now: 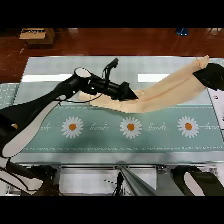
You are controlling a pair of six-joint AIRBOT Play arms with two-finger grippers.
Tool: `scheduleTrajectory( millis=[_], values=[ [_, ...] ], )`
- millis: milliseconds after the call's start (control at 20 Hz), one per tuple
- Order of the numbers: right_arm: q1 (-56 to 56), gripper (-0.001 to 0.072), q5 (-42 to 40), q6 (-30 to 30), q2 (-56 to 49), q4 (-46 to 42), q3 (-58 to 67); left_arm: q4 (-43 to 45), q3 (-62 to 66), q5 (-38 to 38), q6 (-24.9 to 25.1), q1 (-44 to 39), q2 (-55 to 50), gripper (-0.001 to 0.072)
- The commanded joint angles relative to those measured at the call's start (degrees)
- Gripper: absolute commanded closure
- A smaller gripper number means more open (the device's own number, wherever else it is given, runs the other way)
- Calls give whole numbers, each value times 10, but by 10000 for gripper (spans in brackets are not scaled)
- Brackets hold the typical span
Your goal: Fold the shirts.
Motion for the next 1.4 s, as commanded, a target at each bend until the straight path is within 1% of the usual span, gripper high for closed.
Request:
scheduleTrajectory(
  millis=[0, 150, 300, 400, 500, 600, 650, 750, 850, 950, 1050, 1100, 1200, 1350],
  values=[
    [0, 684, 48, 36, 33, -5, 1, 0, 0, 21, -18, -41, -37, 686],
    [0, 685, 57, 46, 56, -7, 1, -15, 0, 45, -37, -79, -70, 686],
    [0, 684, 84, 55, 72, -11, 1, -83, 0, 93, -36, -124, -91, 686],
    [0, 684, 94, 55, 77, -30, 1, -100, 0, 135, -21, -140, -95, 686],
    [0, 684, 95, 55, 78, -39, 1, -100, 0, 133, 5, -124, -90, 687],
    [0, 684, 94, 54, 78, -40, 1, -96, 0, 89, 40, -84, -71, 689],
    [2, 684, 95, 53, 78, -41, 1, -76, 0, 66, 50, -59, -52, 690],
    [1, 684, 95, 43, 78, -26, 1, 2, 0, 45, 51, -14, 8, 690],
    [1, 684, 90, 39, 75, -32, 1, 82, 0, 41, 49, 26, 81, 690],
    [1, 684, 79, 31, 64, -19, 1, 170, 0, 42, 23, 87, 167, 689],
    [2, 684, 47, 22, 45, 12, 1, 226, 0, 40, -3, 159, 242, 688],
    [2, 684, 28, 18, 34, 32, 1, 244, 0, 36, -13, 202, 277, 688],
    [7, 684, -9, 10, 3, 72, 1, 264, 0, 12, -18, 285, 331, 688],
    [106, 684, -76, 11, -56, 50, 1, 272, 0, -41, -29, 405, 378, 688]
  ],
)
